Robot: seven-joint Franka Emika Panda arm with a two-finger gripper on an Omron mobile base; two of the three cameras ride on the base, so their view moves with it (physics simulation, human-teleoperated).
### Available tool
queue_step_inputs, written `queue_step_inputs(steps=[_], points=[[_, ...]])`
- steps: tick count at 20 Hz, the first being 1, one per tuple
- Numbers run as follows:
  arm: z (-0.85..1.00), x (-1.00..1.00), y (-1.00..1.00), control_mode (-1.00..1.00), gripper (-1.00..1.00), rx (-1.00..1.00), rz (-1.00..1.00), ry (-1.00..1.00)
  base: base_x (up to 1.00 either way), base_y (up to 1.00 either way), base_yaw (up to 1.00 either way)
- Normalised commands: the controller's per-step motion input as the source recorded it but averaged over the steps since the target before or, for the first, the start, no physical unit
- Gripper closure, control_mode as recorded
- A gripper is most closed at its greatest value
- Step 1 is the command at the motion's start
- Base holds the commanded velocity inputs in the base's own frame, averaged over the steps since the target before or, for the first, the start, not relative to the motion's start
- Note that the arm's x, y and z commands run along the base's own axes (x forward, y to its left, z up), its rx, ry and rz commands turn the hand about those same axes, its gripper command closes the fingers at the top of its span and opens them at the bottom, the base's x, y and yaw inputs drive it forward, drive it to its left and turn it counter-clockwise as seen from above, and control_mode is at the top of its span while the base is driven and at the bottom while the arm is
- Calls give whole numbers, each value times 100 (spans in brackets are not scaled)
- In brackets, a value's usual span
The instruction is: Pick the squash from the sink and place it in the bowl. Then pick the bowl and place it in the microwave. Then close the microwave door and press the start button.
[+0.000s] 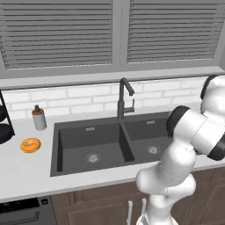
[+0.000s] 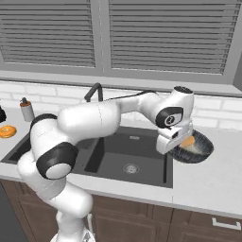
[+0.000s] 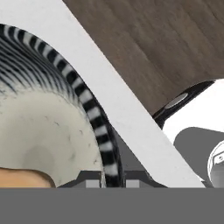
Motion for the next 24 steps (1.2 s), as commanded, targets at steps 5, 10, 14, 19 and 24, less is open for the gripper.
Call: queue_step_inputs(steps=[5, 10, 14, 19, 24], points=[[59, -56, 95, -100, 100, -1, 33, -14, 0, 0, 0], [76, -57, 84, -100, 100, -1, 37, -18, 0, 0, 0], [75, -30, 85, -100, 100, 0, 38, -4, 0, 0, 0], [82, -31, 86, -100, 100, -4, 33, -2, 0, 0, 0], [54, -23, 84, -100, 100, -7, 18, -1, 0, 0, 0]])
